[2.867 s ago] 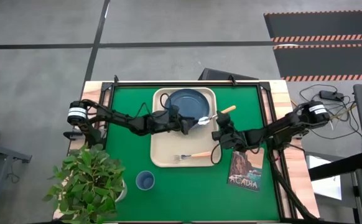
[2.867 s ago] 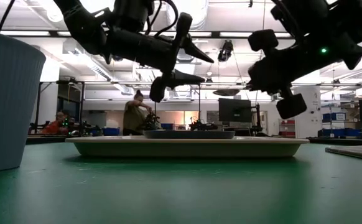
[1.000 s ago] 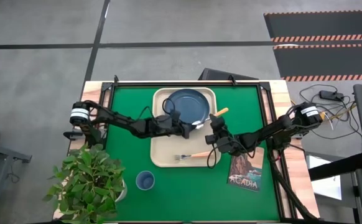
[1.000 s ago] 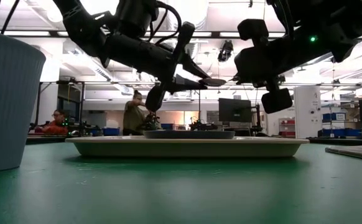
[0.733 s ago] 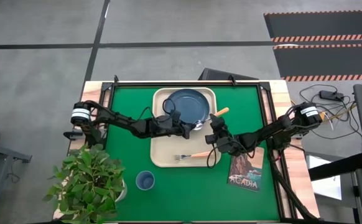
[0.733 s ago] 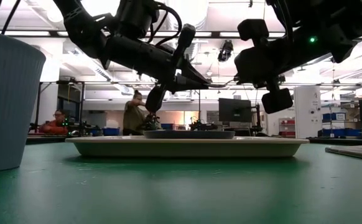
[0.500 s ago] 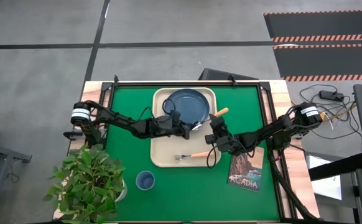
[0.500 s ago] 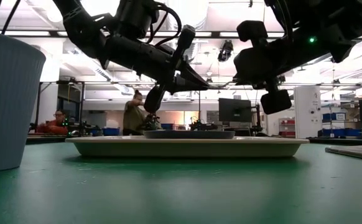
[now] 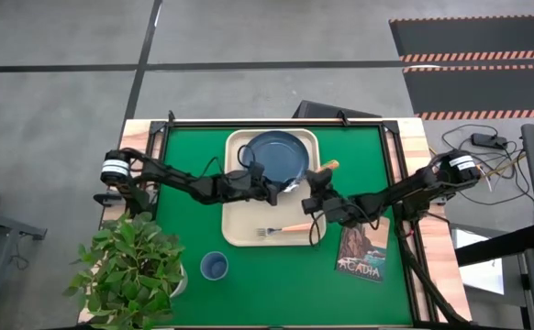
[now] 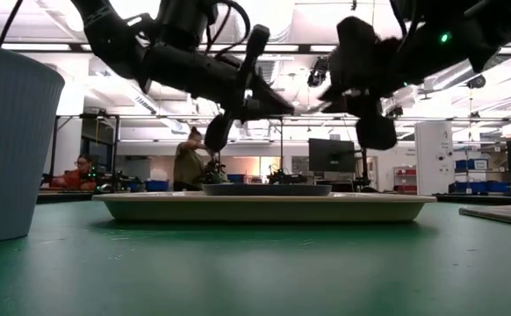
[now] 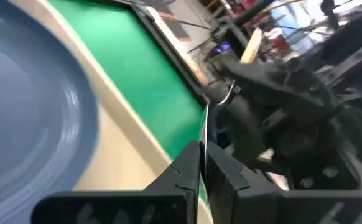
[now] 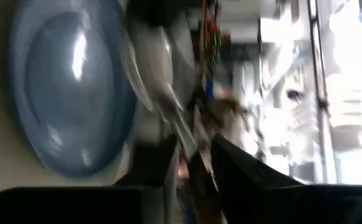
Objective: Pick and place plate/cup/fork/spoon on tray
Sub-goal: Put the orange spoon on the white tray to the left side of the blue plate
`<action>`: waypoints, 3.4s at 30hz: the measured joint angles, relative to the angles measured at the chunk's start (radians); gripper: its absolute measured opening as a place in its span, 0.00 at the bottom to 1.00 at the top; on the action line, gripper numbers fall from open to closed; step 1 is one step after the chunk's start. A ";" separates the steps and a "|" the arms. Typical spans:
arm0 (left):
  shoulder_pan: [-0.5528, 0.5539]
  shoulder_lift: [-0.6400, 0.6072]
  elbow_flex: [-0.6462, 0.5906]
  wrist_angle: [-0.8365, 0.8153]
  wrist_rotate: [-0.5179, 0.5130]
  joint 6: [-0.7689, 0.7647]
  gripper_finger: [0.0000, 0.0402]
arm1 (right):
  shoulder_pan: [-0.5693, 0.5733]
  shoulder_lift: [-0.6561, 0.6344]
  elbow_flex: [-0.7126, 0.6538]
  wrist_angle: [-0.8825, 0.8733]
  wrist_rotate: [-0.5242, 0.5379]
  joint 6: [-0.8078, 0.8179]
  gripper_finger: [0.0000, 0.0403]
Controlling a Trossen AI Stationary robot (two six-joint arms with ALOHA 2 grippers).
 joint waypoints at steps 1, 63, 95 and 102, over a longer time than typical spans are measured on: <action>-0.002 -0.008 -0.007 0.003 0.002 0.001 0.00 | 0.000 -0.006 0.001 0.000 -0.022 0.018 0.23; -0.086 -0.204 -0.259 -0.294 -0.048 -0.121 0.00 | 0.016 -0.644 -0.021 -0.494 -0.517 1.036 0.36; -0.084 -0.087 -0.227 -0.290 0.010 -0.276 0.00 | 0.015 -0.659 -0.036 -0.493 -0.507 1.026 0.35; -0.084 -0.087 -0.227 -0.287 0.011 -0.276 0.08 | 0.015 -0.659 -0.036 -0.494 -0.507 1.028 0.35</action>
